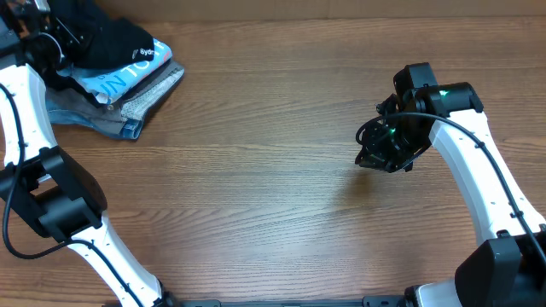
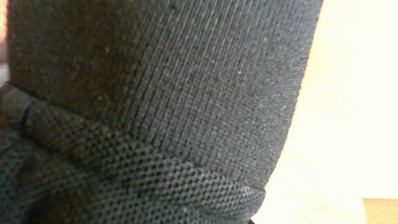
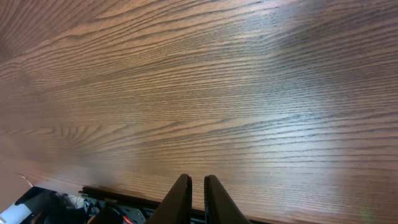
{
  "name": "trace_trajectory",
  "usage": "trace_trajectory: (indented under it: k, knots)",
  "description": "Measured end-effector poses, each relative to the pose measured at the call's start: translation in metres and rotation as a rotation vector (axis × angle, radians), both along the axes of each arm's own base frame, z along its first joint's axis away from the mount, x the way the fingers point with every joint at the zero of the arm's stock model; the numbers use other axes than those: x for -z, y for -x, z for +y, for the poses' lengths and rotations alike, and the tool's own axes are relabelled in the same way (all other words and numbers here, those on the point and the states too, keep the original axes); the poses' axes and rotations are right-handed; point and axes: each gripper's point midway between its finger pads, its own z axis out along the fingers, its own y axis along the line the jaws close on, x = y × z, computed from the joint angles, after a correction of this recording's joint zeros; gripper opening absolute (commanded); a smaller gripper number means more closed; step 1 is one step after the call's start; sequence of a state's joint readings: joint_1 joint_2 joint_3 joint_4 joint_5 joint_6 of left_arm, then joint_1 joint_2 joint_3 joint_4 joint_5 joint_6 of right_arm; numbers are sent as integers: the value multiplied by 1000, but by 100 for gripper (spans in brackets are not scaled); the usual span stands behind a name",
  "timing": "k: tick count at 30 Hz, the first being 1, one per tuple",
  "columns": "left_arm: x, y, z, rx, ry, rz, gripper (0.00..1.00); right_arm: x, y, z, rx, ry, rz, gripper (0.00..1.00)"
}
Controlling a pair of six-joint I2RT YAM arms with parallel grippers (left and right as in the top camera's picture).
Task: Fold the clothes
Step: 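Place the folded shirt on top of the stack and open the left gripper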
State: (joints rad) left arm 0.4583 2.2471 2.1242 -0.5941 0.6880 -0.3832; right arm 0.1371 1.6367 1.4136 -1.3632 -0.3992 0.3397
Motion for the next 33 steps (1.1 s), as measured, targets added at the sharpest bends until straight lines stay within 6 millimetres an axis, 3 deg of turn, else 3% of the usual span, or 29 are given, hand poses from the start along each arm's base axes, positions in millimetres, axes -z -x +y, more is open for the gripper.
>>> trace_trajectory:
  k: [7, 9, 11, 15, 17, 18, 19, 24, 29, 33]
  knots:
    - [-57, -20, -10, 57, 39, -203, 4, 0, 0, 0, 1, 0, 0, 12]
    - [-64, -21, -14, 62, 46, -211, 4, 0, 0, 0, 0, -1, -1, 12]
    - [-61, -20, -19, 65, 54, -190, 4, 0, 0, 0, 1, 0, 0, 12]
    - [-36, -15, -23, 56, 50, -97, 7, 0, 0, 0, 1, 0, 1, 12]
    - [-15, -8, -23, 53, 38, -24, 20, 0, 1, 0, 1, 0, 3, 12]
    - [-5, -5, -23, 53, 32, 11, 37, 0, 1, 0, 1, 1, 4, 12]
    - [4, -2, -22, 54, 21, 39, 48, 0, 2, 0, 1, 1, 8, 12]
    - [33, 17, -10, 47, -18, 151, 65, 0, 6, -1, 1, 3, 29, 12]
    - [34, 44, 26, -4, -4, 193, 77, 0, 9, -1, 1, 5, 38, 12]
    - [-4, 75, 64, -79, -10, 151, 73, 0, 9, -1, 1, 5, 40, 12]
